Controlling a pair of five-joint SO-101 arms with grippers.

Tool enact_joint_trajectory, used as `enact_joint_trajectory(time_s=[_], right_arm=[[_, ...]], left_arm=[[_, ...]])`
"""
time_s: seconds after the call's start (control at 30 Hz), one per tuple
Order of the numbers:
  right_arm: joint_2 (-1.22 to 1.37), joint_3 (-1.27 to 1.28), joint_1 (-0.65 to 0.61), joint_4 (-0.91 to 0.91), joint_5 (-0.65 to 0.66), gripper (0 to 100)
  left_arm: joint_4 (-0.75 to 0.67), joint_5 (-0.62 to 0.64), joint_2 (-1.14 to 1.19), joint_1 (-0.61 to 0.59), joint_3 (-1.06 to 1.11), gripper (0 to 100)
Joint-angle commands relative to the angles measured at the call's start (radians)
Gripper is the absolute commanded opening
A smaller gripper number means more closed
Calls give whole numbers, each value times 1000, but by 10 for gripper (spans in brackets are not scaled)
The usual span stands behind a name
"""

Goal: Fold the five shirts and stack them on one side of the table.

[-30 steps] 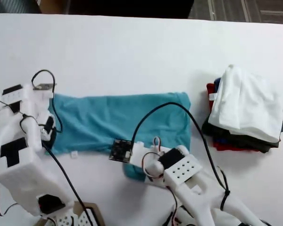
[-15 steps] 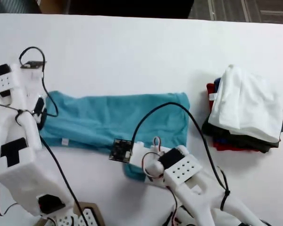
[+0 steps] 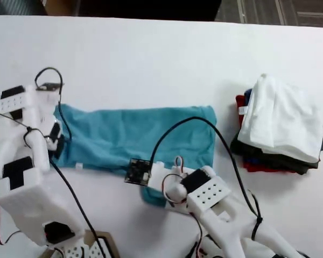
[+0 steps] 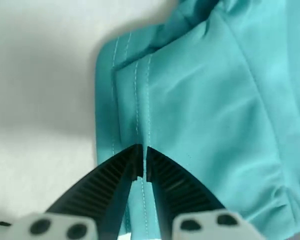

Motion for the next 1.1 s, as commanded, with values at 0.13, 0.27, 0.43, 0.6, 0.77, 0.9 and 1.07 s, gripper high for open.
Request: enact_joint_trajectory(time_s=[0.13, 0.27, 0.43, 0.6, 0.77, 0.9, 1.07], right_arm=[[-36, -8, 7, -13, -9, 87], [-38, -8, 7, -15, -9, 91], [-35, -8, 7, -28, -9, 91], [-38, -8, 8, -42, -9, 91], [-30, -34, 127, -73, -12, 91], [-25, -103, 286, -139, -64, 91], [116, -192, 294, -145, -69, 91]], left_arm=[[35, -12, -48, -46, -81, 174], [186, -12, -43, -78, -332, 174], [281, 21, -37, 5, -493, 176], [258, 72, 25, 114, -392, 176], [167, 83, 64, 106, -280, 176], [112, 61, 68, 68, -206, 176], [-5, 48, 69, 64, -67, 176]])
